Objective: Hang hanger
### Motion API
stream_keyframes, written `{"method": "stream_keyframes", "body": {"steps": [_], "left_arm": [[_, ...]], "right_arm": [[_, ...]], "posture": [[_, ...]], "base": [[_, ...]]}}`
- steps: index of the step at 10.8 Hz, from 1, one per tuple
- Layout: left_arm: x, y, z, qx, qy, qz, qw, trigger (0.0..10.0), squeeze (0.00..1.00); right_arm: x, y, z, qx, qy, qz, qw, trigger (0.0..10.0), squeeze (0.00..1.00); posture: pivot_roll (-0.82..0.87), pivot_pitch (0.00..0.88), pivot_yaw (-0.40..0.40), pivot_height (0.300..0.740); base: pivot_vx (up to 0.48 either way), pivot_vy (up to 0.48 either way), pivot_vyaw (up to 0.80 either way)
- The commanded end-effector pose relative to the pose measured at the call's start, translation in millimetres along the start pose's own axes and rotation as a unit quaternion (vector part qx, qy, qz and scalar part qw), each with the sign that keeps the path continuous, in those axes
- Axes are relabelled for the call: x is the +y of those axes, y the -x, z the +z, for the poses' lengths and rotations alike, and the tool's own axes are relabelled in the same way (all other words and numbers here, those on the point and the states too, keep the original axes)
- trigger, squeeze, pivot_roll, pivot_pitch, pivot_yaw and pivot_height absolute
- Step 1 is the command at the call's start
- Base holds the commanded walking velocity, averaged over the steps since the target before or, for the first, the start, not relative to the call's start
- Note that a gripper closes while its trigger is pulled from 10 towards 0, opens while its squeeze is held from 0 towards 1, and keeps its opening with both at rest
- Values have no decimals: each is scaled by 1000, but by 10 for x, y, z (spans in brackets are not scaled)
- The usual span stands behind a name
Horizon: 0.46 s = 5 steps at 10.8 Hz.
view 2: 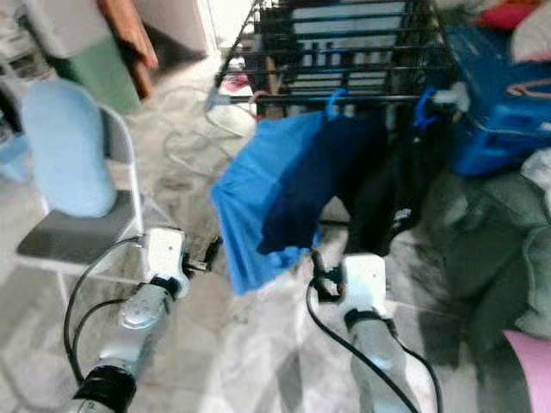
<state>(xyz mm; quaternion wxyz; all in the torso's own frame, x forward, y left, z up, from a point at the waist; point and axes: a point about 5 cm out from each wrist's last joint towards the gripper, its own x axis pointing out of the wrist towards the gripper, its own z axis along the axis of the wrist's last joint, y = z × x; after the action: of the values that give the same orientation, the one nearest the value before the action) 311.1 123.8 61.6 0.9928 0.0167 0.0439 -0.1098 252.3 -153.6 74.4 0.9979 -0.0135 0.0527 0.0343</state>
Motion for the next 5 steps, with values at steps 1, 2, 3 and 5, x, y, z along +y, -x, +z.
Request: {"method": "stream_keyframes", "body": {"steps": [1, 2, 3, 5], "left_arm": [[89, -7, -4, 4, 12, 15, 1000, 10000, 0], [79, -22, 7, 1, 24, 5, 1000, 10000, 0], [58, -27, 15, -3, 37, -10, 999, 10000, 0], [5, -34, 15, -5, 43, -25, 999, 10000, 0]], "right_arm": [[49, 11, 47, -10, -6, 1, 1000, 10000, 0], [4, 22, 61, -12, -10, -15, 1000, 10000, 0], [-35, 26, 74, -13, -12, -25, 1000, 10000, 0], [-90, 52, 97, -17, -5, -32, 999, 10000, 0]], "posture": [[-245, 70, 82, 740], [-252, 69, 85, 740], [-259, 68, 87, 740], [-271, 72, 82, 740]], "base": [[0, 0, 0], [0, 0, 0], [0, 0, 0], [126, 0, -656]]}}
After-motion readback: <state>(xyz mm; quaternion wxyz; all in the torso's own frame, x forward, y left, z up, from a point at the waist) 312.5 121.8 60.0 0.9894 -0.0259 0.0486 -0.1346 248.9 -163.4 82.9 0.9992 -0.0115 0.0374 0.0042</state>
